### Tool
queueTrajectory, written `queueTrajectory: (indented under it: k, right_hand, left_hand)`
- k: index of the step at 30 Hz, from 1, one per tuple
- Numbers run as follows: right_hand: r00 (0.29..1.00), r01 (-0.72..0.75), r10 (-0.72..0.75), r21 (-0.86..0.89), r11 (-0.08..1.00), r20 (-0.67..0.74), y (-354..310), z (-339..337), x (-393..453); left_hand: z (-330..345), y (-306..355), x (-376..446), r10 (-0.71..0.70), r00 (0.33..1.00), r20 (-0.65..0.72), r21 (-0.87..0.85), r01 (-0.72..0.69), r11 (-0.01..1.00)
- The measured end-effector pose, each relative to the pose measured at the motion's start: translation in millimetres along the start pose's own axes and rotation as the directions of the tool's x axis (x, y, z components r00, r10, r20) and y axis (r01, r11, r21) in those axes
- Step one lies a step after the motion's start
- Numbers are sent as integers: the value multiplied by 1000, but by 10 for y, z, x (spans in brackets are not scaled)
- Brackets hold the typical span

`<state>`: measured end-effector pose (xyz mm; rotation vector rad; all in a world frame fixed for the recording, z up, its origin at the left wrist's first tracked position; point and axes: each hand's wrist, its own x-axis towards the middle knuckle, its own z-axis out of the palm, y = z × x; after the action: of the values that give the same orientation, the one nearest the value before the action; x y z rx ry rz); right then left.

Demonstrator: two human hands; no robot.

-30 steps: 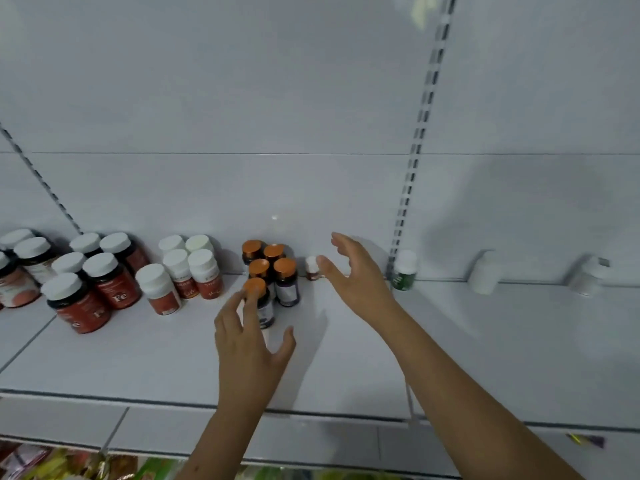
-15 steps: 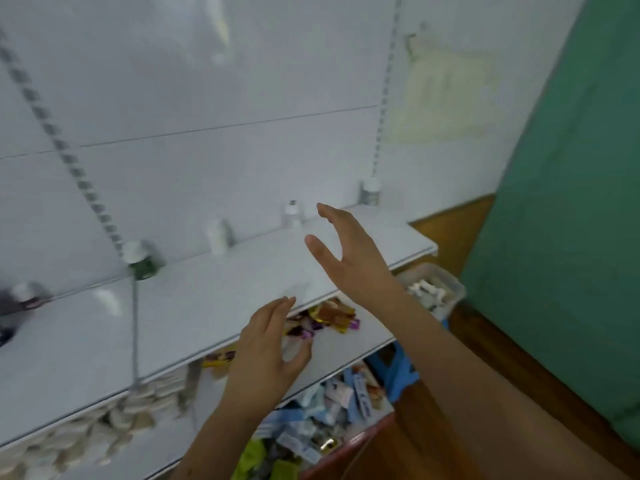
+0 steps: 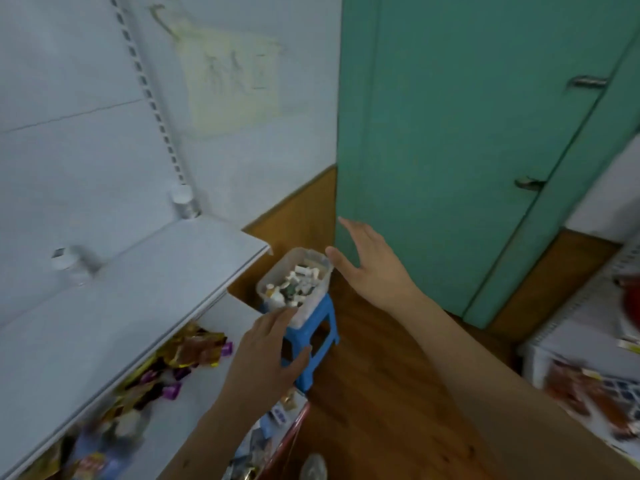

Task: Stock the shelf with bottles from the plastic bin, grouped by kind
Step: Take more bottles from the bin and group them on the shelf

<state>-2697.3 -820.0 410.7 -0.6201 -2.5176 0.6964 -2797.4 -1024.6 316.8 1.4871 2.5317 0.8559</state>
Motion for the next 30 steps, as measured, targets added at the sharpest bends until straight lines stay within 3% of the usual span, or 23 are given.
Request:
queueTrajectory:
  k: [6,15,24,30]
  right_hand:
    - [997,-81,81,-130,988,-7,687,-54,615]
    - [981,-109,145,-257,960,125,1377,127,2019]
    - [944,-142,190,-189,972,269,2046,617,2974]
    - [865,-86,114,-80,993,489,2553,1360,3810]
  left_hand:
    - [528,-157,995,33,995,91,-46,-29,999]
    - [962,-678,2381,-51,982,181,-59,62,996]
    - [1378,-1175,3053,-275,910,310,-77,312,947]
    - [1712,-1504,3394,-463,825,325,-91,515,853]
